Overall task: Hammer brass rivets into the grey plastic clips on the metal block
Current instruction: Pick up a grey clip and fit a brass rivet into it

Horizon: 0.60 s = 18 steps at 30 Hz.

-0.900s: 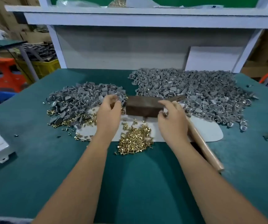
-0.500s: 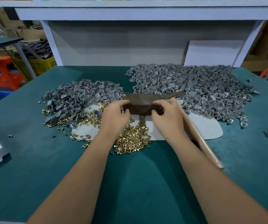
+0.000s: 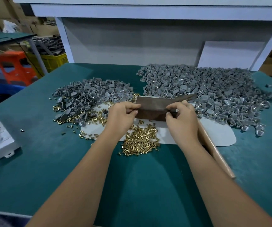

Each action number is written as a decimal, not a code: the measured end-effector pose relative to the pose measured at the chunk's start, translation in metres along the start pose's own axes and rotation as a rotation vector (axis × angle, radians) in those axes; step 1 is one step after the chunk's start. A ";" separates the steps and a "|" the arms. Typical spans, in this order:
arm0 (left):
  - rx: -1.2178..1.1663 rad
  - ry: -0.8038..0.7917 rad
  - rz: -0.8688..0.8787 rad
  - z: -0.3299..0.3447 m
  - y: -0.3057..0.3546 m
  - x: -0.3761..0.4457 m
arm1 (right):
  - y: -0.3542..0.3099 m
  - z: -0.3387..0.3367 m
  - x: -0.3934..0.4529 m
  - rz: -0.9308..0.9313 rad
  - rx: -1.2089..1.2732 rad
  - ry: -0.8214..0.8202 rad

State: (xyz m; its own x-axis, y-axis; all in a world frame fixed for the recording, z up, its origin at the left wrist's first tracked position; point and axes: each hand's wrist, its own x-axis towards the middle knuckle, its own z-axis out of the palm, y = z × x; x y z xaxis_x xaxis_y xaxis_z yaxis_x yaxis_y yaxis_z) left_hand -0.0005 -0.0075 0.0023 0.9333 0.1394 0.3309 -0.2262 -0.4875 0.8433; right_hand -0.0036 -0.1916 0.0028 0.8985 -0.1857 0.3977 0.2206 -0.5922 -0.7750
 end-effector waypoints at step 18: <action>-0.177 -0.081 -0.191 0.018 0.009 0.024 | -0.003 -0.004 0.028 0.402 0.378 0.034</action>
State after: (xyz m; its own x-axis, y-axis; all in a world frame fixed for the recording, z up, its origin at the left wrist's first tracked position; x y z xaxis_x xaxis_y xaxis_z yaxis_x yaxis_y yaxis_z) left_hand 0.0251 -0.0241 0.0107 0.9814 0.1418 0.1295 -0.0820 -0.3001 0.9504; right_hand 0.0193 -0.1981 0.0184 0.9288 -0.3679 0.0452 -0.0106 -0.1484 -0.9889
